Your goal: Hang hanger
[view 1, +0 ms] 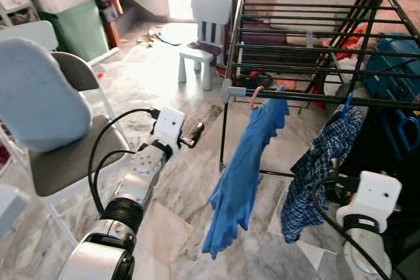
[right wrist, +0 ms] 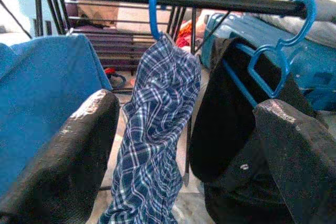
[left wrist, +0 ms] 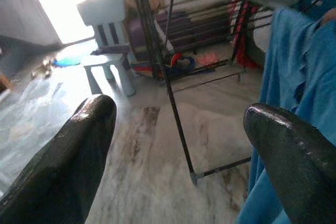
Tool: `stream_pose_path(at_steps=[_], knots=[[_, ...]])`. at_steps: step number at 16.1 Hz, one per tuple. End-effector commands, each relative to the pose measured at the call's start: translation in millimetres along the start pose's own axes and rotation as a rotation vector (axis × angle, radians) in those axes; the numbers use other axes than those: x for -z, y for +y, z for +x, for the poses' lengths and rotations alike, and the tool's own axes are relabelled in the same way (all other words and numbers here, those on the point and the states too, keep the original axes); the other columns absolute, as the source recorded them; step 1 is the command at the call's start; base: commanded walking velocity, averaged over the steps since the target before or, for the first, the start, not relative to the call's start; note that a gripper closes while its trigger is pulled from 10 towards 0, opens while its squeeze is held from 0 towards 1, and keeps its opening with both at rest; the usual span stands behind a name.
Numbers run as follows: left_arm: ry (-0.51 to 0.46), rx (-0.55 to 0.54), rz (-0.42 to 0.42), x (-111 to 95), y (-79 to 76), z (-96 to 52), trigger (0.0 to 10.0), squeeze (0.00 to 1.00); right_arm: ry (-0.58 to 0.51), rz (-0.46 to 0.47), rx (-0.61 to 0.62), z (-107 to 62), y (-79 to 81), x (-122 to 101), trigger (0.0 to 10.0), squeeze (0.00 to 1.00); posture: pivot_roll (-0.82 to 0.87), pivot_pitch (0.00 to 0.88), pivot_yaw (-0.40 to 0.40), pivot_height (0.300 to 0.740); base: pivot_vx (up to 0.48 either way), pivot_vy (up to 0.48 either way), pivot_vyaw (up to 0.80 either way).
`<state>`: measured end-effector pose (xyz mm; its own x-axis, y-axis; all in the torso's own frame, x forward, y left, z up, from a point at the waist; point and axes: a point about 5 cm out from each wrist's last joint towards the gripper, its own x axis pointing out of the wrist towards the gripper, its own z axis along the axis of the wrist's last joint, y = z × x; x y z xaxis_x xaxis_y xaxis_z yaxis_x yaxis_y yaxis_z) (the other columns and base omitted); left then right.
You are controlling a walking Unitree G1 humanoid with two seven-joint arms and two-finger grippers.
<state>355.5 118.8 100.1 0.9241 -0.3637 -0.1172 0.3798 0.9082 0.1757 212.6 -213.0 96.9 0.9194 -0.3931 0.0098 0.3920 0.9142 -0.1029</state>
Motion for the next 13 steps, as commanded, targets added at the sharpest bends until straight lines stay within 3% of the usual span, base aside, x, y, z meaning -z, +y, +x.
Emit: stream_pose_path(at_steps=[1, 3, 5, 8, 9, 13], knots=[[0.035, -0.014, -0.008, 9, 7.7, -5.3, 10.0, 0.0, -0.004, -0.005, -0.008, -2.8, 1.4, -4, 10.0, 0.0, -0.09, 0.0, 0.014, 0.74, 0.0, 0.0, 0.0], [0.156, -0.046, -0.043, 43, 8.3, -22.1, 10.0, 0.0, 0.018, -0.031, -0.046, -9.1, -1.1, 1, 10.0, 0.0, -0.08, 0.0, -0.015, 0.74, 0.0, 0.0, 0.0], [0.22, -0.082, -0.058, 61, 7.1, -34.4, 10.0, 0.0, 0.034, -0.05, -0.055, -9.4, -9.1, 6, 10.0, 0.0, -0.03, 0.0, -0.037, 0.74, 0.0, 0.0, 0.0], [0.198, -0.046, -0.016, 63, 8.5, -46.2, 10.0, 0.0, 0.06, -0.042, -0.021, -5.2, -20.7, 10, 10.0, 0.0, 0.02, 0.0, -0.054, 0.74, 0.0, 0.0, 0.0], [0.174, -0.043, 0.008, 59, 16.5, -49.9, 10.0, 0.0, 0.074, -0.031, -0.011, -4.5, -21.7, 13, 10.0, 0.0, 0.03, 0.0, -0.053, 0.74, 0.0, 0.0, 0.0], [0.127, -0.06, -0.01, 44, 24.0, -38.5, 10.0, 0.0, 0.067, -0.019, -0.039, 0.0, -11.7, 9, 10.0, 0.0, 0.02, 0.0, -0.054, 0.74, 0.0, 0.0, -0.6]])
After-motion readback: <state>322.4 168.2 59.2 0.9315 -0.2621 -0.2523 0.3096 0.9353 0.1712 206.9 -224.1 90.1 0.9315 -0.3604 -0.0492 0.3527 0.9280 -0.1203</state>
